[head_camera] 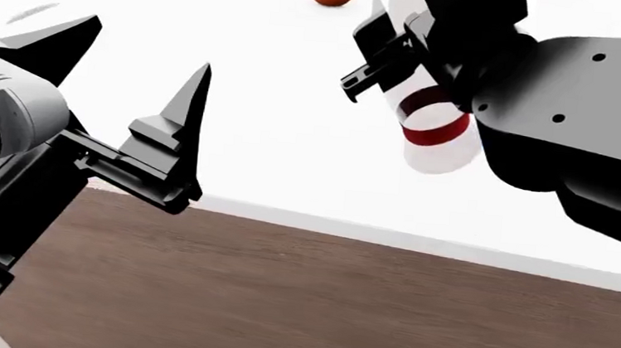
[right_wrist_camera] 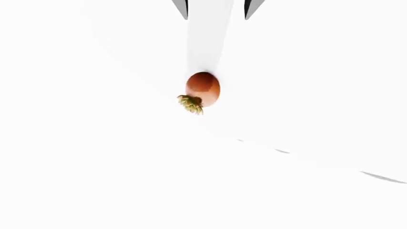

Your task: Move the drinks to the dining counter.

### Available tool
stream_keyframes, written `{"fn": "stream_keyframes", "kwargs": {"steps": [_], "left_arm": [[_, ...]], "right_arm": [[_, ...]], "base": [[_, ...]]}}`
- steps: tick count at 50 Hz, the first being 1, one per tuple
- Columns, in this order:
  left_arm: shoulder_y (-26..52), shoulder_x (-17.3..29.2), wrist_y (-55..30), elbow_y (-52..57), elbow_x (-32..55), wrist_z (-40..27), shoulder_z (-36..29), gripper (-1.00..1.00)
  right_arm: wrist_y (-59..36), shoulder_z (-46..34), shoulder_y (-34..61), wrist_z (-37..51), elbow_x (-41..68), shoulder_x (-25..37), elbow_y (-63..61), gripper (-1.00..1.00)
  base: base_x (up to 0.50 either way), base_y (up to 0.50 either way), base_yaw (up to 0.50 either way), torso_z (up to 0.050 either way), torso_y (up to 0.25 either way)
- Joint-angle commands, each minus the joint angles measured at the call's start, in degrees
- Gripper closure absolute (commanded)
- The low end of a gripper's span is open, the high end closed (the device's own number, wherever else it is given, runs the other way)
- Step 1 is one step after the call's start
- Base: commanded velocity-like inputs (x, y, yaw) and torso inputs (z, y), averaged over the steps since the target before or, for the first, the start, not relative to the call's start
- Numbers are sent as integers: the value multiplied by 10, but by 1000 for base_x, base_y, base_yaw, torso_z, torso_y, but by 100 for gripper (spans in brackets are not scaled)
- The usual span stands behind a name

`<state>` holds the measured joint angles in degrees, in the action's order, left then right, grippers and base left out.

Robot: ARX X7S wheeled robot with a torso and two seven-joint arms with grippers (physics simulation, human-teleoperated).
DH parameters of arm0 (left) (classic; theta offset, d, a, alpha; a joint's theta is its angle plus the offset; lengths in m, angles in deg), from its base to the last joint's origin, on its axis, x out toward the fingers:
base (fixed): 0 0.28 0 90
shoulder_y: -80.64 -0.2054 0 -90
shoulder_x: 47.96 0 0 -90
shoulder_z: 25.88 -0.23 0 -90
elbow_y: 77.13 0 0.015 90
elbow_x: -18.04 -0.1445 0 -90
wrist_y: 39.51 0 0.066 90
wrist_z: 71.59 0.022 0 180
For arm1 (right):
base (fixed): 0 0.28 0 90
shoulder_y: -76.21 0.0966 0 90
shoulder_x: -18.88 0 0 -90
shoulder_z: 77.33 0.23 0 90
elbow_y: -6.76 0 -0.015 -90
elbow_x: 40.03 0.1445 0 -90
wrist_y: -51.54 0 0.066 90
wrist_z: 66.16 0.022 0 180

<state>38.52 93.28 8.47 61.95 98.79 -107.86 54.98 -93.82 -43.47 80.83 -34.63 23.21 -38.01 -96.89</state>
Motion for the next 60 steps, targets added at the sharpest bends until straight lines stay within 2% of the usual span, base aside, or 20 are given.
{"fn": "stream_keyframes", "kwargs": {"steps": [1,21,23,39,60], "left_arm": [[1,1,0,0,0,0,-2,-100],[-22,-1,7,0,-21,11,-4,-100],[-20,-2,7,0,-21,11,-5,-100],[-20,-5,7,-2,-24,13,-10,-100],[-16,-11,4,-4,-29,13,-21,-100]], "right_arm": [[-4,23,15,11,-46,0,4,100],[14,35,-17,16,-33,7,11,100],[18,56,-28,33,-11,4,25,100],[64,105,-54,55,5,-11,101,100],[100,111,-80,62,-20,-5,126,100]], "base": [[-533,175,0,0,0],[-469,258,0,1,3],[-277,325,0,0,5],[0,0,0,1,3],[0,0,0,0,2]]}}
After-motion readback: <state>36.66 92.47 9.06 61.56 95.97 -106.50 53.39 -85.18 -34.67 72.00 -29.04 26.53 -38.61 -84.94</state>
